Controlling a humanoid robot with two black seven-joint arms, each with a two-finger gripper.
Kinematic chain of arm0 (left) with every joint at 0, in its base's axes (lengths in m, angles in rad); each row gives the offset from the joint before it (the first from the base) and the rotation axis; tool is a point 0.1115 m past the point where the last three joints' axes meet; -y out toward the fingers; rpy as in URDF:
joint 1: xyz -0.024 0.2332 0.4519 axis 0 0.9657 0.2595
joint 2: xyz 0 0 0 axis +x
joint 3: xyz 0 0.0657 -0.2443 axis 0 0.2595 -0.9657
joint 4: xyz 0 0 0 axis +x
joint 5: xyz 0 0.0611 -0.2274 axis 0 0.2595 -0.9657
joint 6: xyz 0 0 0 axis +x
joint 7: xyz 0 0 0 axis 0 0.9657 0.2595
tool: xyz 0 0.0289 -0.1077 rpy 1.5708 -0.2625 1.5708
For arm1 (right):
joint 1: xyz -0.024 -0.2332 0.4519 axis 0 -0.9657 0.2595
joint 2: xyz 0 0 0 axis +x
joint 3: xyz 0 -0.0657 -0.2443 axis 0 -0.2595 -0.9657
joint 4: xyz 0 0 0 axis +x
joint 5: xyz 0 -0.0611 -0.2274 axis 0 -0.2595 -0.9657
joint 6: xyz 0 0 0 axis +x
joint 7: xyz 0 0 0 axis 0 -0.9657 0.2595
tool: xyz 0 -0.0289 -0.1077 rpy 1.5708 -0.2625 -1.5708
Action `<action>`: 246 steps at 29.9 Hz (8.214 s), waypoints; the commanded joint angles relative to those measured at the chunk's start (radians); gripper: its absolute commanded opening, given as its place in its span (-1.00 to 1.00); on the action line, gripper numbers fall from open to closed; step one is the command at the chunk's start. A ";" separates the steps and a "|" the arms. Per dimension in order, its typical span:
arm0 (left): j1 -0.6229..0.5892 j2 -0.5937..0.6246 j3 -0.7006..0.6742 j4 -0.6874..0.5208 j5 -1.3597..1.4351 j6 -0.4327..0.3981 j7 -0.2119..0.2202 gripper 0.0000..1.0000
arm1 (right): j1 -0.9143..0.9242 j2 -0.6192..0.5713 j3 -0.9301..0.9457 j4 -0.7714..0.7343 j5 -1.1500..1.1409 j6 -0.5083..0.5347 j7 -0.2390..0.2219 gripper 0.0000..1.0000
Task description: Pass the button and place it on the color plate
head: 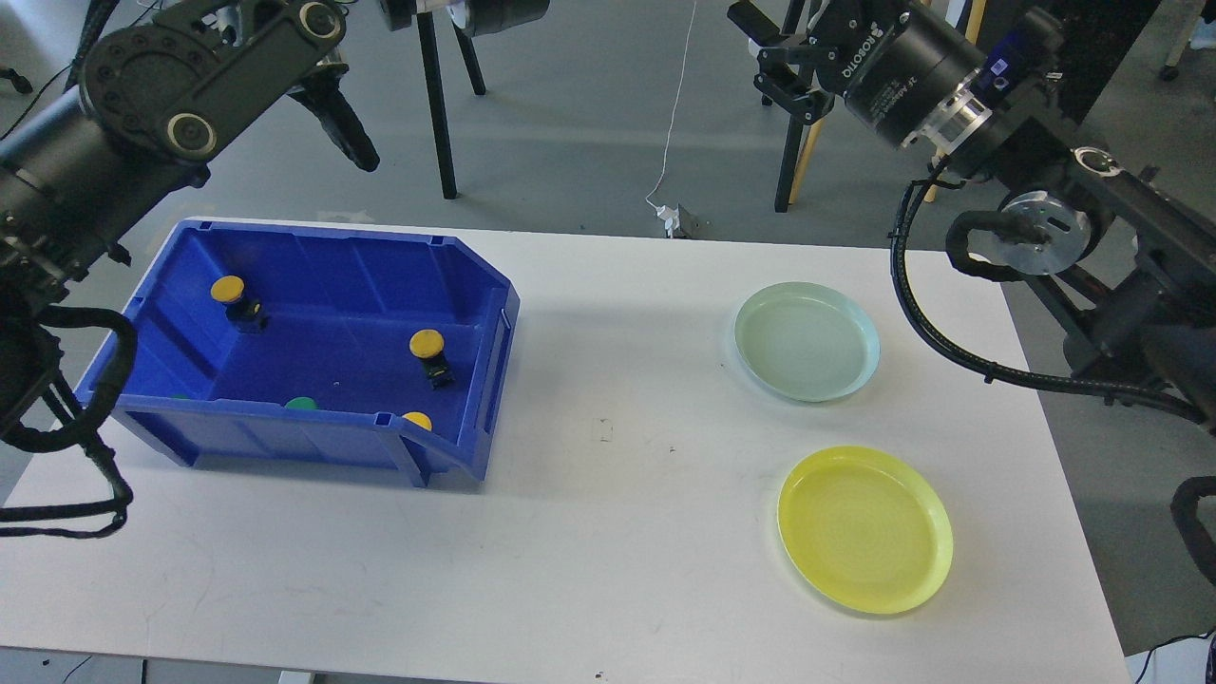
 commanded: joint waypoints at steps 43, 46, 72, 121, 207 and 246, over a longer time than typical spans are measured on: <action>0.000 -0.012 0.002 0.017 -0.009 0.000 0.069 0.98 | 0.015 0.009 -0.023 -0.045 -0.031 -0.018 0.069 -0.74; 0.003 0.003 0.003 0.028 0.000 0.000 0.067 0.98 | 0.021 -0.017 -0.018 -0.089 -0.028 -0.024 0.055 -0.74; 0.072 0.218 0.002 0.017 -0.002 0.000 -0.006 0.98 | -0.213 0.142 -0.486 -0.711 -0.030 -0.066 0.056 -0.40; 0.403 0.129 0.413 0.140 0.781 0.103 0.008 0.97 | -0.049 -0.091 -0.464 -0.737 -0.017 0.022 0.040 0.77; -0.005 0.080 0.068 0.028 0.044 0.000 0.009 -0.38 | 0.218 0.183 -0.204 -0.307 0.240 -0.005 -0.187 0.78; -0.022 0.050 0.071 0.120 -0.143 0.000 0.014 -0.42 | 0.232 0.038 -0.185 -0.277 0.219 0.009 -0.172 0.75</action>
